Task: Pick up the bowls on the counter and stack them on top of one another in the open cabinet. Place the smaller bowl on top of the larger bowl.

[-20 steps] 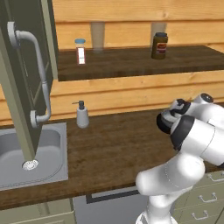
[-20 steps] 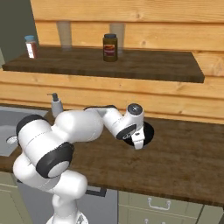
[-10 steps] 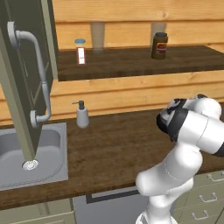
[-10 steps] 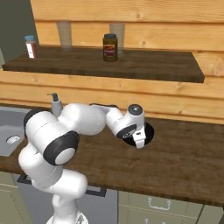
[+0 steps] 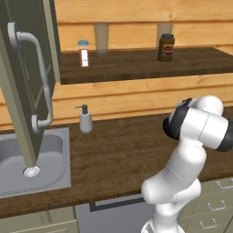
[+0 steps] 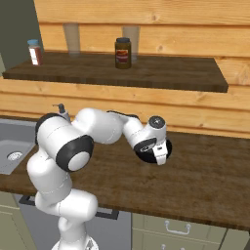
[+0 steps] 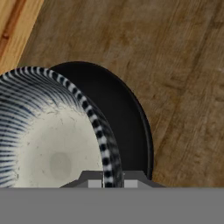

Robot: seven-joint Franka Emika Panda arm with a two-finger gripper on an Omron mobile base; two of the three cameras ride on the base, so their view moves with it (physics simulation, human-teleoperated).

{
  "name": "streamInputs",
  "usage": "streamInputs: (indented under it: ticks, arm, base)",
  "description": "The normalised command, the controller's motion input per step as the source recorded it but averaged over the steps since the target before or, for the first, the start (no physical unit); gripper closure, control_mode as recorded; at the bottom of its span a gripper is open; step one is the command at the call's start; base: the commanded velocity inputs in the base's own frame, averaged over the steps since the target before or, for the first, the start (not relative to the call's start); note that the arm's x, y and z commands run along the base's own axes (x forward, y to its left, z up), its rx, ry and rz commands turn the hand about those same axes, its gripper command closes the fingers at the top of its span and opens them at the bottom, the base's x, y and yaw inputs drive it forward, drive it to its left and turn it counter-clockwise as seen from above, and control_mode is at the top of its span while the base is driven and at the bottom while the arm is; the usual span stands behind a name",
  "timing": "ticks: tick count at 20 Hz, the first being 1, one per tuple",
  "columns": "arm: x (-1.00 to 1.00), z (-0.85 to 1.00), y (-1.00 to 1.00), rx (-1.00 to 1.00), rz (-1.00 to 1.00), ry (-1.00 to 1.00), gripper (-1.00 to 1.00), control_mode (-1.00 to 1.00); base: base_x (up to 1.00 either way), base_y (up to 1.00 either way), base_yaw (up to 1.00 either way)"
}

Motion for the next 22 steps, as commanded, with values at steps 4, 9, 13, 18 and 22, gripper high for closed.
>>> streamInputs:
  ticks: [4,9,13,18,22]
  arm:
    - [0.03,-0.26,-0.08,-0.01,0.00,0.00,1.00,-1.00]
    - [0.10,-0.24,-0.01,-0.02,0.00,0.00,1.00,-1.00]
    - [0.28,-0.09,0.00,0.00,0.00,0.00,1.00,-1.00]
    - [0.27,0.02,0.00,0.00,-0.01,0.00,-1.00,-1.00]
    - [0.04,0.28,-0.13,0.07,0.00,0.00,-1.00,-1.00]
  base:
    - [0.00,0.00,0.00]
    - [0.00,0.00,0.00]
    - [0.00,0.00,0.00]
    - [0.00,0.00,0.00]
    - [0.00,0.00,0.00]
